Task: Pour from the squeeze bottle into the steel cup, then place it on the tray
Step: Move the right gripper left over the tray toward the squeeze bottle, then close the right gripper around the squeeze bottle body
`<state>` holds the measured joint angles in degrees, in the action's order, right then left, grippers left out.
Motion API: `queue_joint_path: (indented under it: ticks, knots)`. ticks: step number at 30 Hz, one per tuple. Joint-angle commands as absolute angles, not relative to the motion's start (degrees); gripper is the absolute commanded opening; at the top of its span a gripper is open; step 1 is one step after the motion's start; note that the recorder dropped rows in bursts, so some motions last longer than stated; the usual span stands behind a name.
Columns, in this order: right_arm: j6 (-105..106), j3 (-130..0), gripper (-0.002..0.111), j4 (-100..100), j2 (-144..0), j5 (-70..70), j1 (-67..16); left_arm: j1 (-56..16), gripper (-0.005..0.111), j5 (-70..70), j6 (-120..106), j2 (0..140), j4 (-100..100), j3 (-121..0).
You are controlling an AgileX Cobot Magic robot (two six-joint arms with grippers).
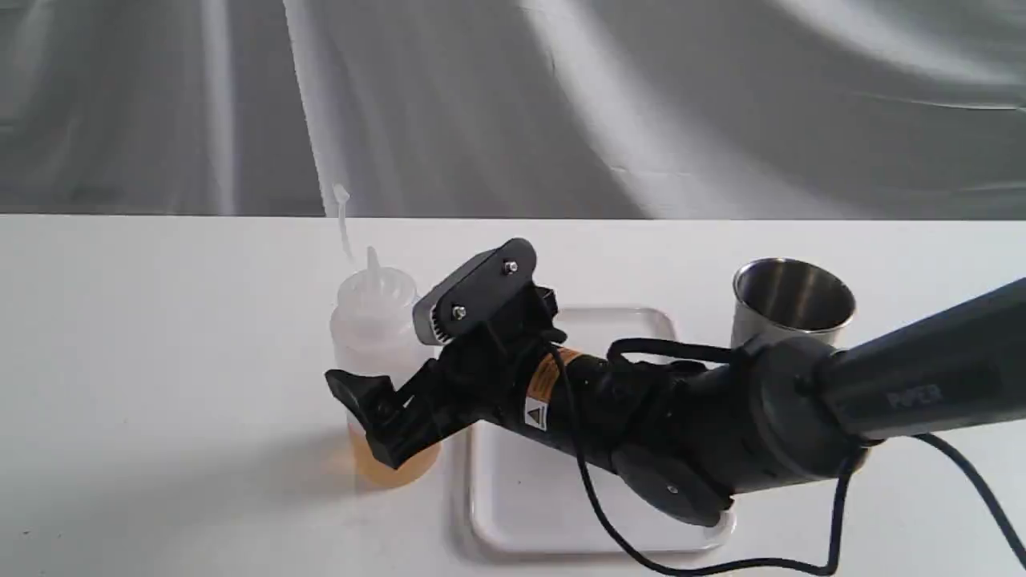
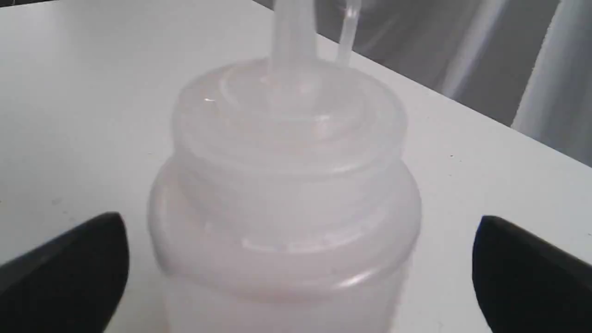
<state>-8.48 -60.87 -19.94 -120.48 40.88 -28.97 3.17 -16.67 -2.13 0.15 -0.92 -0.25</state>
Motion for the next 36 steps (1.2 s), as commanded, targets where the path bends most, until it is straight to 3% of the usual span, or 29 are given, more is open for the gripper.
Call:
queue_joint_path:
  ticks: [1,36]
  knots:
    - [-7.93,-62.86,0.105,-20.01,-122.11,41.32,-28.46,2.71,0.000,-16.14,-1.98,0.00,-0.96,0.00]
    - [-7.70,-68.75,0.105,-18.39,-134.74,51.64,-28.46,2.71,0.000,-16.14,-2.10,0.00,-0.96,0.00]
